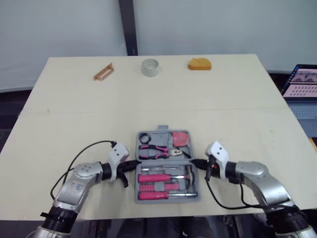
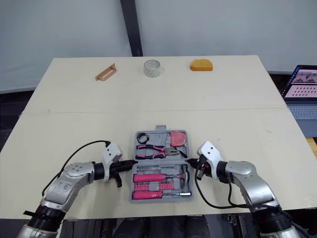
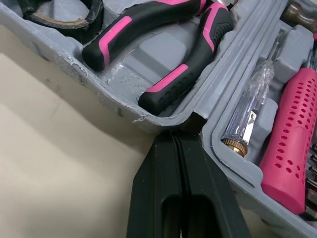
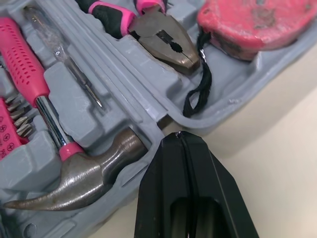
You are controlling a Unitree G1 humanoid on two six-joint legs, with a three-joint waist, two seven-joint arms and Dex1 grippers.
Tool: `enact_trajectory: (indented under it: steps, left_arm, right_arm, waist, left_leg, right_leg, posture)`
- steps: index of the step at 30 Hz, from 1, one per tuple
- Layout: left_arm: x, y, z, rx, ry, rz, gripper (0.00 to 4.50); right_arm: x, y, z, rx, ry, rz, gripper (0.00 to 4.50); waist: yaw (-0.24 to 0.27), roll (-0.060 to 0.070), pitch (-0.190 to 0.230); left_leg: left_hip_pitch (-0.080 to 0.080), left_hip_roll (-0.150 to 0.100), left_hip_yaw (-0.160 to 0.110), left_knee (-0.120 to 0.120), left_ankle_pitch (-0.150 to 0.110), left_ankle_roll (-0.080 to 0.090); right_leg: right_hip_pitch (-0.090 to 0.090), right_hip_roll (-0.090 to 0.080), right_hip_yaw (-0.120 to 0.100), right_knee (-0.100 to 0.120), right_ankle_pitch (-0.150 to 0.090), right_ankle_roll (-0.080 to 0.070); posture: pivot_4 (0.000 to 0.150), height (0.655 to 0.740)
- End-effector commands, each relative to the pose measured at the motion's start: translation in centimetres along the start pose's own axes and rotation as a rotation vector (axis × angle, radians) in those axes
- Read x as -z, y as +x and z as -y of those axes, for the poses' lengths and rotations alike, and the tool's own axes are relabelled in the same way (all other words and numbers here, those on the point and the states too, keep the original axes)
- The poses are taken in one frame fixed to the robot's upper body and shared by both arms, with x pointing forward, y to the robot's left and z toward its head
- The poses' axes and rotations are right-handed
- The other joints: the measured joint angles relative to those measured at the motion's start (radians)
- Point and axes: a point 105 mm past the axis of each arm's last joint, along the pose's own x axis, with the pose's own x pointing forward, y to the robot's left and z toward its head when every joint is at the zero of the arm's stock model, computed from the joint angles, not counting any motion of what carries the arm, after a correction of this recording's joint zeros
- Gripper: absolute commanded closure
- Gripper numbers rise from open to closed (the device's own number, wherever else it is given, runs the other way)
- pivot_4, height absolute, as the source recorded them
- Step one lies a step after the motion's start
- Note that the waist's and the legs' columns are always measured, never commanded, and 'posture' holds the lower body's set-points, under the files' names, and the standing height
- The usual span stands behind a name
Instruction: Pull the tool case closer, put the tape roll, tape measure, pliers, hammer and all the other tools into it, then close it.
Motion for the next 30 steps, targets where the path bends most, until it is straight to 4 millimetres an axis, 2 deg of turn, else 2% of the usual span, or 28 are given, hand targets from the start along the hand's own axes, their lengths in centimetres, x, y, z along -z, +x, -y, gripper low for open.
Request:
enact_trajectory:
  steps: [1, 13, 22, 30]
  left_arm:
    - [0.0, 0.7, 1.3, 0.045, 0.017, -0.007, 4.5]
    - [1.4, 0.3, 3.7, 0.114, -0.026, -0.053, 4.5]
    - [1.7, -0.4, 3.5, 0.105, -0.032, -0.074, 4.5]
    - [2.0, -0.5, 4.0, 0.121, -0.039, -0.087, 4.5]
  right_arm:
    - [-0.6, 0.2, -1.8, -0.079, -0.013, 0.024, 4.47]
    - [0.1, -0.2, -2.7, -0.108, -0.001, 0.001, 4.47]
    - [0.3, -0.3, -3.8, -0.161, 0.011, -0.016, 4.47]
    - [0.3, -0.4, -3.8, -0.156, 0.017, -0.018, 4.47]
  waist:
    - [0.0, 0.0, 0.0]
    - [-0.001, 0.0, 0.0]
    - [-0.002, 0.0, 0.0]
    - [-0.002, 0.001, 0.0]
  left_leg:
    - [0.0, 0.0, 0.0, 0.0, 0.0, 0.0]
    - [0.001, 0.0, 0.0, 0.0, 0.0, 0.0]
    - [0.001, 0.0, 0.0, -0.001, 0.0, 0.0]
    - [0.001, 0.0, 0.0, -0.001, 0.0, 0.0]
  right_leg:
    - [0.0, 0.0, 0.0, 0.0, 0.0, 0.0]
    - [0.0, 0.0, 0.001, 0.0, 0.0, 0.0]
    - [0.0, 0.0, 0.001, 0.0, 0.0, 0.0]
    - [0.0, 0.0, 0.001, 0.0, 0.0, 0.0]
  posture:
    - [0.15, 0.74]
    - [0.15, 0.74]
    - [0.15, 0.74]
    - [0.15, 0.74]
